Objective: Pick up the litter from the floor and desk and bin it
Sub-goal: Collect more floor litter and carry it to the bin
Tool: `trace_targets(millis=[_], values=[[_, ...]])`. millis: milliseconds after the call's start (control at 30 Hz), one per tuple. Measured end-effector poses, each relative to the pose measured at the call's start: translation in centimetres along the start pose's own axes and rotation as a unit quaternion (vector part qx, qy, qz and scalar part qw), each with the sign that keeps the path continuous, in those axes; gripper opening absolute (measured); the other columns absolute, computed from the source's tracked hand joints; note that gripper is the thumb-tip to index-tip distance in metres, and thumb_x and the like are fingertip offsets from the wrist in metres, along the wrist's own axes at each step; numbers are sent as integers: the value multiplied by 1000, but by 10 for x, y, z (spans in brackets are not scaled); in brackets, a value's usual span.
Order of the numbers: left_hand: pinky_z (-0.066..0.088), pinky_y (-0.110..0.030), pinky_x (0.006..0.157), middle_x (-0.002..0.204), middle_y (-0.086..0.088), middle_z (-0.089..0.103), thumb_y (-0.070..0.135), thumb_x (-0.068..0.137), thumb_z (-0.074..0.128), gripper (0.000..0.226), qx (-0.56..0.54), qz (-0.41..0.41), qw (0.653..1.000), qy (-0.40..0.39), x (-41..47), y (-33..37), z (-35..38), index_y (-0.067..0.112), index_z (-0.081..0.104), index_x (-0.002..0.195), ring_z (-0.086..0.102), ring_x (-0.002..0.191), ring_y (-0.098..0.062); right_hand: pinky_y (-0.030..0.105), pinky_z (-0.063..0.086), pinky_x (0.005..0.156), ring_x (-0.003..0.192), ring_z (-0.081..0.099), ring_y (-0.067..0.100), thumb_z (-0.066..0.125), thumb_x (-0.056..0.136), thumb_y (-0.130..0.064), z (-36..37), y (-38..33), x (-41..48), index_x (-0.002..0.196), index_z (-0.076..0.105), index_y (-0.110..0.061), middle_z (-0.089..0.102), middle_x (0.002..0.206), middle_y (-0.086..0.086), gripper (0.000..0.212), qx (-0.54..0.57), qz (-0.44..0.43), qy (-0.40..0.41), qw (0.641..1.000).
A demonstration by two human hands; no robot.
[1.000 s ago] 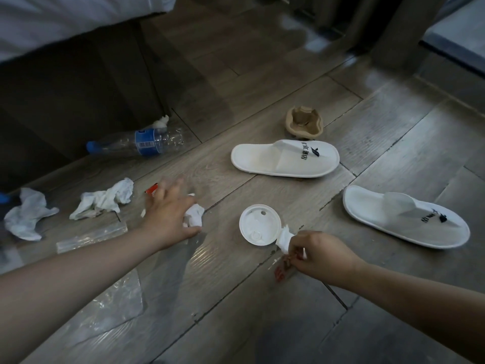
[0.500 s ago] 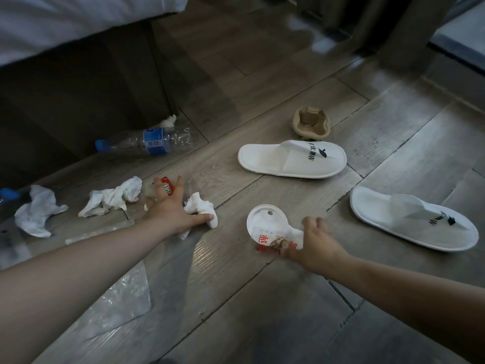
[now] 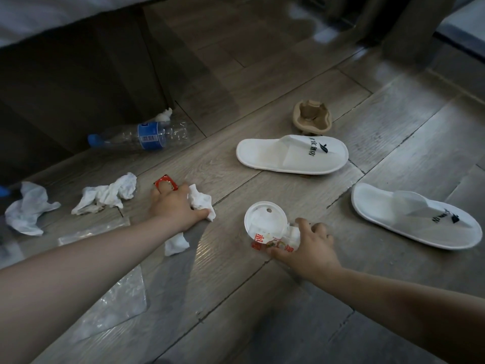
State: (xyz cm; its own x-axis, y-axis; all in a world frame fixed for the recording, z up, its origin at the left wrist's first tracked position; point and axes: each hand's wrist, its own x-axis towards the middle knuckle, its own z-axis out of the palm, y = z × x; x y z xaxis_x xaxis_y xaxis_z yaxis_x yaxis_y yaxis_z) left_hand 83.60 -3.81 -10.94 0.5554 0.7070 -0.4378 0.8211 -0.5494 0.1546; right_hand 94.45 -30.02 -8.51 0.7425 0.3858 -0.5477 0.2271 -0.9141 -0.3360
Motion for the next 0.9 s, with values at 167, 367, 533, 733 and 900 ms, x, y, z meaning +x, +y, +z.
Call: trace_targets(millis=[167,367,533,733,900], values=[[38,-37,94,142,-11,27,61,65,70,86,-34,18,999,13,-10,1,0,30,38,139,30,127,-33,40,28,106,128,31,33,64,53,-84,10,-13,8,148,15,-24,32,139,13,123,-4,0,16,1000],[34,-49,105,153,-11,6,77,59,65,116,-32,-16,999,16,-26,-9,-14,32,7,148,16,138,-39,47,28,109,137,21,35,68,57,-77,21,-32,14,150,7,-25,22,150,12,123,1,-27,39,999],[37,-42,104,147,-17,14,84,54,61,129,-59,-57,995,-49,-35,-26,-8,34,-11,149,28,136,-35,48,30,107,136,21,35,68,62,-73,21,-42,23,152,2,-28,18,151,12,120,-36,-67,39,996],[42,-38,100,147,-10,7,80,58,64,126,-82,-16,996,-14,-27,-10,-4,33,-11,148,37,130,-31,44,35,102,127,31,33,63,68,-72,22,-42,35,151,2,-34,29,141,9,110,-85,-124,49,987],[43,-39,101,144,-11,12,88,57,53,116,-21,-17,999,-36,-7,5,-6,41,-1,148,42,124,-34,40,40,97,120,34,33,55,82,-65,18,-38,40,151,9,-35,27,140,13,88,-160,-172,45,971]])
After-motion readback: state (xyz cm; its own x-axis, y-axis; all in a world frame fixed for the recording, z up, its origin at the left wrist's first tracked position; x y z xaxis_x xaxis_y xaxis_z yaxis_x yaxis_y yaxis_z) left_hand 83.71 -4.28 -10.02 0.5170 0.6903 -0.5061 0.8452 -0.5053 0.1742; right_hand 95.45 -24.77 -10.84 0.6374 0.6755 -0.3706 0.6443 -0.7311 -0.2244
